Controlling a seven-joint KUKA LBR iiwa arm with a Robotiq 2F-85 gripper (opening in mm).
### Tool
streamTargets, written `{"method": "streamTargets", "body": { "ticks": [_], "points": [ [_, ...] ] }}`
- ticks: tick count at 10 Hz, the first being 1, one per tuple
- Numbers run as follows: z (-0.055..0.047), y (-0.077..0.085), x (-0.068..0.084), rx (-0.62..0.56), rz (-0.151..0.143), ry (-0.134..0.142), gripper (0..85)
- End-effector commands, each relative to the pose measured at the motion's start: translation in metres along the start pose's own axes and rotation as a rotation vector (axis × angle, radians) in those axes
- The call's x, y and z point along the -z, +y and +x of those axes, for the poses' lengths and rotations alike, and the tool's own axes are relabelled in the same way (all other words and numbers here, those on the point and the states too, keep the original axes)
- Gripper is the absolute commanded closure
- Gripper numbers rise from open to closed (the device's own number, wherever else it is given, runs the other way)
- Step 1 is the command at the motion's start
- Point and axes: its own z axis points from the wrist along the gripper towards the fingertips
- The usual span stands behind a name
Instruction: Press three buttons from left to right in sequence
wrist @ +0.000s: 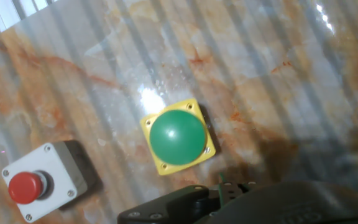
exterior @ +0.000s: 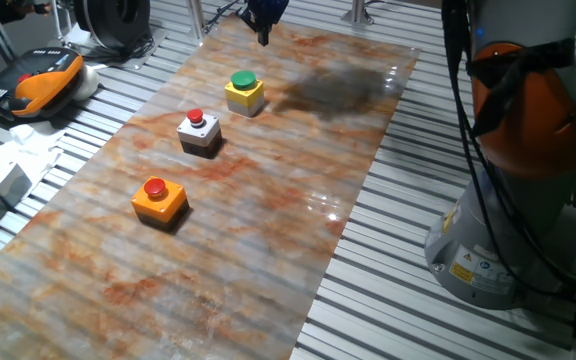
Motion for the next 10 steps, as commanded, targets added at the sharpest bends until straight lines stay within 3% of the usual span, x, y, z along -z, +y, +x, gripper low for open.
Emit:
{"method": "streamTargets", "body": {
  "ticks": [1, 5, 10],
  "points": [
    [-0.004, -0.002, -0.001, 0.004, 0.003, -0.004, 85.0],
    [-0.01, -0.003, -0.005, 0.008, -0.005, -0.001, 85.0],
    [-0.016, 0.009, -0.017, -0.005, 0.0, -0.01, 85.0]
  ]
}}
